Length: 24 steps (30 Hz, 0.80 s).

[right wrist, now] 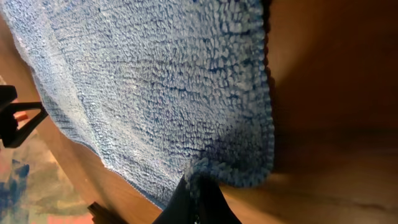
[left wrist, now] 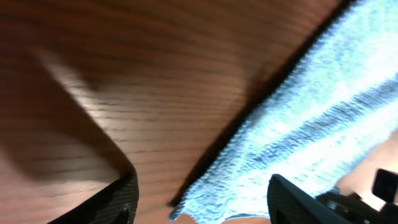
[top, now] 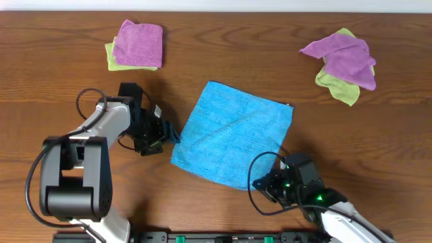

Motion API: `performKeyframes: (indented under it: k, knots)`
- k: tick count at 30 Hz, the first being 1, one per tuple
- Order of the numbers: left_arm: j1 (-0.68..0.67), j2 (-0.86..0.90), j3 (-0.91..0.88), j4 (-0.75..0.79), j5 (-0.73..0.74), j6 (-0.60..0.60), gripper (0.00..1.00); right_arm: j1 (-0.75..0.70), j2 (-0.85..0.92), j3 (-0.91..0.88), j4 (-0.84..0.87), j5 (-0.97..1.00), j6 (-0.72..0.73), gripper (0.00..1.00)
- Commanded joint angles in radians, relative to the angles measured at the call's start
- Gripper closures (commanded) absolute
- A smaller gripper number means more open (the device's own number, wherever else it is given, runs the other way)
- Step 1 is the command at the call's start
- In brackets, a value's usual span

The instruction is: Fold the cloth

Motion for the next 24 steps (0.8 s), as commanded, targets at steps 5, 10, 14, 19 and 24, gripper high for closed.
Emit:
performKeyframes:
  k: [5, 10, 14, 19, 24]
  knots:
    - [0.002, 0.008, -0.118, 0.082, 0.087, 0.015, 0.35, 0.011, 0.037, -0.050, -0.024, 0.166, 0.018, 0.99]
    - [0.000, 0.008, -0.162, 0.120, 0.108, 0.014, 0.41, 0.011, 0.037, -0.050, -0.024, 0.161, 0.018, 0.99]
    - [0.000, 0.008, -0.176, 0.142, 0.115, 0.015, 0.53, 0.011, 0.037, -0.050, -0.017, 0.160, 0.018, 0.99]
    - [-0.003, 0.008, -0.221, 0.208, 0.151, 0.015, 0.55, 0.011, 0.037, -0.050, -0.008, 0.154, 0.018, 0.99]
    - [-0.024, 0.008, -0.267, 0.264, 0.151, 0.015, 0.57, 0.011, 0.037, -0.050, 0.002, 0.139, 0.018, 0.99]
